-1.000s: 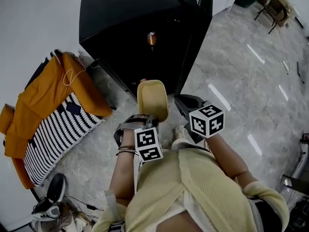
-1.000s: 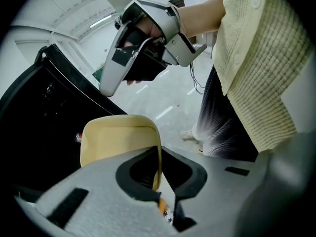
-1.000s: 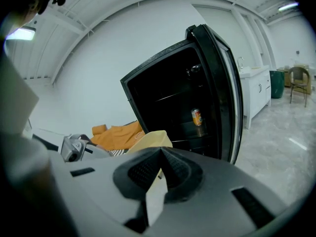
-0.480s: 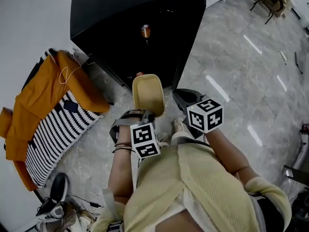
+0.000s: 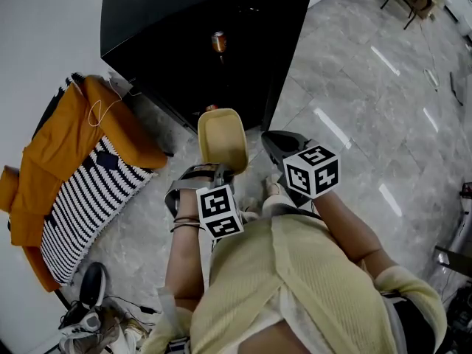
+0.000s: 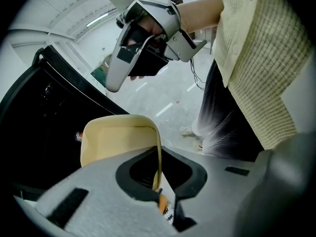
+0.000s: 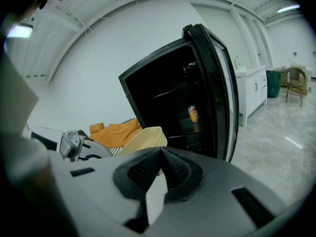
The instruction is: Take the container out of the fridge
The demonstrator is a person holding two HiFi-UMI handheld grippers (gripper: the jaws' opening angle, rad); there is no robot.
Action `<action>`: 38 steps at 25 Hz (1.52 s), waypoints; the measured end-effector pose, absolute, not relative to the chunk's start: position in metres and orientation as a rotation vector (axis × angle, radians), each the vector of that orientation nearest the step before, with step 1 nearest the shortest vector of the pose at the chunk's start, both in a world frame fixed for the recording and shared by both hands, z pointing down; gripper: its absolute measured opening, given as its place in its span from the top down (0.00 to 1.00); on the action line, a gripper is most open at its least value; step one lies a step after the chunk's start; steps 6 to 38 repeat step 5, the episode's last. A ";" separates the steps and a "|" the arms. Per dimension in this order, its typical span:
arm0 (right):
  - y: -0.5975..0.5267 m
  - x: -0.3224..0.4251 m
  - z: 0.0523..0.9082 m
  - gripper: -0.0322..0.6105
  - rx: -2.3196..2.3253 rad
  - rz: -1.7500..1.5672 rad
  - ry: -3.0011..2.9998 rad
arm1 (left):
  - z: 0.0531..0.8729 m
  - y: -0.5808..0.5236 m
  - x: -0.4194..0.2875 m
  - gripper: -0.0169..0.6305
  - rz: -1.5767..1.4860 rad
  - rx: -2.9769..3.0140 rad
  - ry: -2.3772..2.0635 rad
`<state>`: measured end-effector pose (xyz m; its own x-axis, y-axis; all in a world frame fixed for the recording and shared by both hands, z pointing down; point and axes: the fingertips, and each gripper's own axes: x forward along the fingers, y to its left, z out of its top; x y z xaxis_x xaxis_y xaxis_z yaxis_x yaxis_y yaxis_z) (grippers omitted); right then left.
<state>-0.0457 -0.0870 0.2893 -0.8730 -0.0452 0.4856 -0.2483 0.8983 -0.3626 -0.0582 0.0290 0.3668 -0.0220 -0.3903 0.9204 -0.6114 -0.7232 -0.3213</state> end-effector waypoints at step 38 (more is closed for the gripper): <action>-0.087 -0.047 0.290 0.91 0.207 0.579 -2.583 | 0.369 0.029 -0.057 0.93 1.840 2.065 -1.067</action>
